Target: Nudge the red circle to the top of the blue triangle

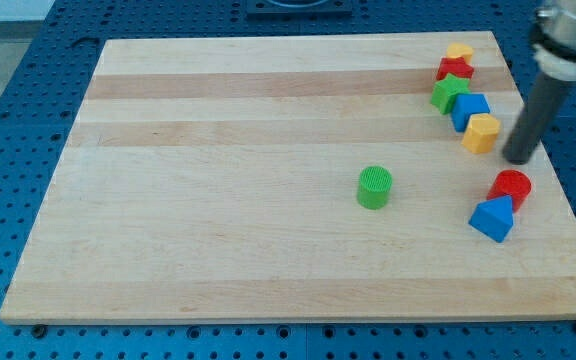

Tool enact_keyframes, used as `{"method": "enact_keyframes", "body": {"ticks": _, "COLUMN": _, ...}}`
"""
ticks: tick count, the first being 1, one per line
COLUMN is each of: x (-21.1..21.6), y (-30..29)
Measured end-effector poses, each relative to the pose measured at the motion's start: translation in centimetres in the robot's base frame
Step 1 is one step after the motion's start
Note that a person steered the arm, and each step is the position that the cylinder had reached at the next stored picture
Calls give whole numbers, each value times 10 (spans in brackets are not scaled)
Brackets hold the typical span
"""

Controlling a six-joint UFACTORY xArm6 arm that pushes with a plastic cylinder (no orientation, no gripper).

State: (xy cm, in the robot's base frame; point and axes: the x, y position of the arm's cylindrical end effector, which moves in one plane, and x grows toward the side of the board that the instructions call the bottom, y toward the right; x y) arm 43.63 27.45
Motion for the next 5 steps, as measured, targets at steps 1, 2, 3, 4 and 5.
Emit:
{"method": "enact_keyframes", "body": {"ticks": 1, "x": 16, "y": 9}}
{"method": "enact_keyframes", "body": {"ticks": 2, "x": 29, "y": -10}}
{"method": "enact_keyframes", "body": {"ticks": 3, "x": 33, "y": -59}}
{"method": "enact_keyframes", "body": {"ticks": 4, "x": 34, "y": -80}}
{"method": "enact_keyframes", "body": {"ticks": 5, "x": 33, "y": -31}}
